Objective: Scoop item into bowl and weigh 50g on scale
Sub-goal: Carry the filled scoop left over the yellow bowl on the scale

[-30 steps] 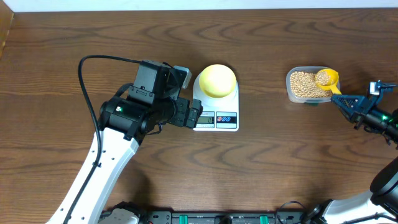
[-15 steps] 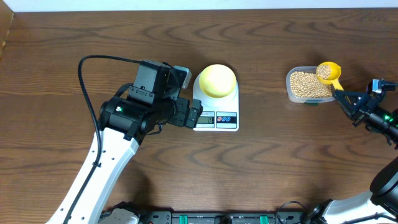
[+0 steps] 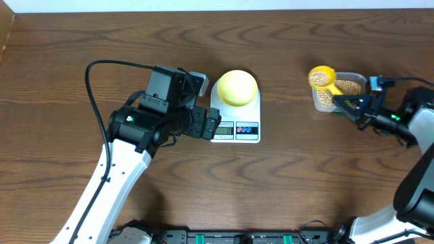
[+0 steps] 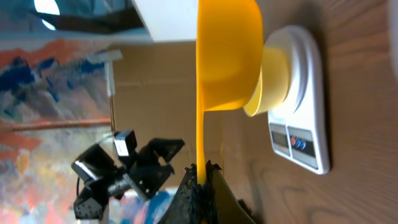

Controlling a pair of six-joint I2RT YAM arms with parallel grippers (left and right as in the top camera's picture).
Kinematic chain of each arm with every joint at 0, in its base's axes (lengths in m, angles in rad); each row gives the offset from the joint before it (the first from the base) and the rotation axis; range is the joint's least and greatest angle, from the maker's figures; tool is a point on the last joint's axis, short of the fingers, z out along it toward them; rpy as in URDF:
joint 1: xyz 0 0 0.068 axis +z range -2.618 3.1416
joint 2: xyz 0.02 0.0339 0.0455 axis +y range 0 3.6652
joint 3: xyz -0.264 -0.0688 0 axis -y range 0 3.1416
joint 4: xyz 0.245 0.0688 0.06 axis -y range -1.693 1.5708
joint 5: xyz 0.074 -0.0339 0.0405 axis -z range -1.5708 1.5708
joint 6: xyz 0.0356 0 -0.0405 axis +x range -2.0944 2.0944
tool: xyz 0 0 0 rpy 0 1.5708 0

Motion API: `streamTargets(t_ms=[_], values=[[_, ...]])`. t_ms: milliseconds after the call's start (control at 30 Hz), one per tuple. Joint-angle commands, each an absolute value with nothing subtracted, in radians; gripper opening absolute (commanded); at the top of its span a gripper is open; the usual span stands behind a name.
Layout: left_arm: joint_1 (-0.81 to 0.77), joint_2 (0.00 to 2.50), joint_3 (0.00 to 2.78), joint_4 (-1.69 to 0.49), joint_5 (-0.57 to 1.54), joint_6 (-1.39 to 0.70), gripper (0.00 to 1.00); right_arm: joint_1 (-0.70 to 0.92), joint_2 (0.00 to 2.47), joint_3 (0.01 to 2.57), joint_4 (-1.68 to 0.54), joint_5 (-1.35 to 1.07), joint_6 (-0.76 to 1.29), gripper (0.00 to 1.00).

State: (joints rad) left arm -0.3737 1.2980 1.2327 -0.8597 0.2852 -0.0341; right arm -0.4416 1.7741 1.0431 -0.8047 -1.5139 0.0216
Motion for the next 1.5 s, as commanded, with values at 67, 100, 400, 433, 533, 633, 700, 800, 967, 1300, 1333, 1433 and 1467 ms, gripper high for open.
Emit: streamTargets(t_ms=[67,100,400,433,533,633,700,800,967,1300,1333,1433,1467], values=[[-0.371,1.289,1.261,-0.862,0.278,-0.046,0.98,-0.364,1.785,1.041,-0.799,-1.56,0.053,0.01],[-0.371,1.289,1.261,-0.862,0.278,-0.046,0.98,-0.352,1.785,1.042,-0.796,-1.56,0.056,0.01],[-0.371,1.289,1.261,-0.862,0.278,-0.046,0.98,-0.222,1.785,1.047,-0.577,-1.513,0.278,0.01],[-0.371,1.289,1.261,-0.862,0.278,-0.047,0.98,-0.205,1.785,1.047,-0.538,-1.5,0.319,0.01],[-0.371,1.289,1.261,-0.862,0.278,-0.047,0.98,-0.147,1.785,1.047,-0.395,-1.462,0.461,0.01],[-0.371,1.289,1.261,-0.862,0.278,-0.047,0.98,-0.09,1.785,1.047,-0.244,-1.425,0.603,0.01],[-0.371,1.289,1.261,-0.862,0.278,-0.047,0.98,-0.057,1.785,1.047,-0.159,-1.386,0.68,0.01],[-0.371,1.289,1.261,-0.862,0.278,-0.047,0.98,-0.011,1.785,1.047,-0.051,-1.319,0.771,0.01],[-0.371,1.289,1.261,-0.862,0.278,-0.047,0.98,0.063,1.785,1.047,0.039,-1.175,0.805,0.01],[-0.371,1.289,1.261,-0.862,0.278,-0.046,0.98,0.207,1.774,1.047,0.038,-0.93,0.61,0.01],[-0.371,1.289,1.261,-0.862,0.278,-0.047,0.98,0.213,1.767,1.047,0.038,-0.918,0.604,0.01],[-0.371,1.289,1.261,-0.862,0.278,-0.047,0.98,0.231,1.736,1.047,0.024,-0.864,0.574,0.01],[-0.371,1.289,1.261,-0.862,0.278,-0.047,0.98,0.237,1.721,1.047,0.01,-0.838,0.561,0.01]])
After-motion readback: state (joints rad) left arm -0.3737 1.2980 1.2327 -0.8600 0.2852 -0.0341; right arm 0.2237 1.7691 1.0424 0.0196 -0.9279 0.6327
